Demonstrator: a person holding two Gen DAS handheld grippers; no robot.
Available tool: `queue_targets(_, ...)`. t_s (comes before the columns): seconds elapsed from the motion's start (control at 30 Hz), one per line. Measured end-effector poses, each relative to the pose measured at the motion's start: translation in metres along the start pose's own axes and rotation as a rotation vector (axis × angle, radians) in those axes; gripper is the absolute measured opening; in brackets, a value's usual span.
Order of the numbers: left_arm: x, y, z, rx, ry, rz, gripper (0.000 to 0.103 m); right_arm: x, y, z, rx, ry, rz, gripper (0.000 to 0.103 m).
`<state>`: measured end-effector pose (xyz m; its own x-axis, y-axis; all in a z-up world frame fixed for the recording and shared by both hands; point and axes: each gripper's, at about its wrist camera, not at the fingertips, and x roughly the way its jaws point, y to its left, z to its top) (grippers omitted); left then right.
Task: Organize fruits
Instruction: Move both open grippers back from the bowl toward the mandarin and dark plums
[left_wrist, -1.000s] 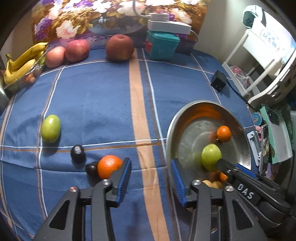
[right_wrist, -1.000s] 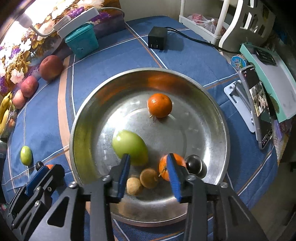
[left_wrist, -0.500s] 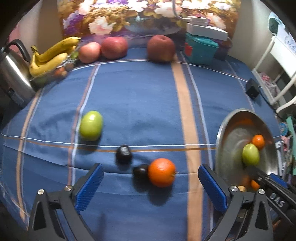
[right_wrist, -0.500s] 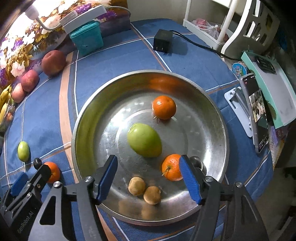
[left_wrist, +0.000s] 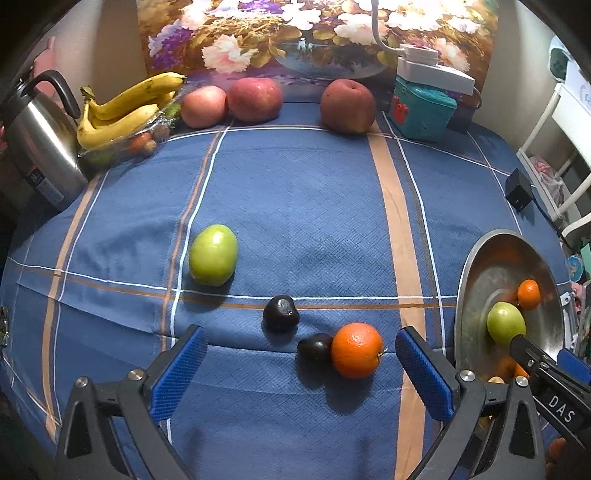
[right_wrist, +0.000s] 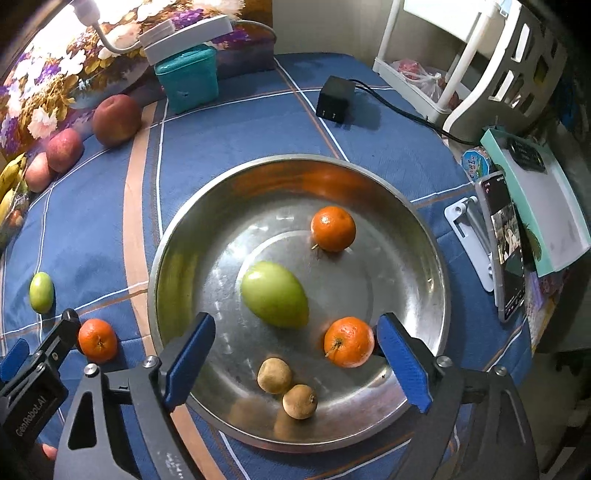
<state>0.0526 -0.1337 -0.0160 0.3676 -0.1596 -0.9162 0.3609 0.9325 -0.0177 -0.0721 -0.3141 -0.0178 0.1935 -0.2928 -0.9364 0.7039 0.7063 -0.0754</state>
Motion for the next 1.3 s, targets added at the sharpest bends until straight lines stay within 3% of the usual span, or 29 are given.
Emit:
queue_targets(0.23, -0.003, 0.002, 0.0, 0.026, -0.008, 0.019, 0.103, -0.002, 0.008, -0.001, -0.02, -0.003, -0.006, 0.09)
queue_targets(0.4, -0.006, 0.011, 0.003, 0.046, -0.024, 0.078, 0.103, -0.004, 0.016, -0.002, -0.034, -0.006, -0.006, 0.09)
queue_targets(0.83, -0.02, 0.078, 0.014, -0.03, -0.063, 0.248, 0.103, -0.014, 0.051, -0.006, -0.074, -0.021, 0.042, 0.09)
queue_targets(1.3, -0.035, 0.143, 0.013, -0.162, -0.079, 0.245, 0.103, -0.033, 0.12, -0.016, -0.151, -0.052, 0.151, 0.09)
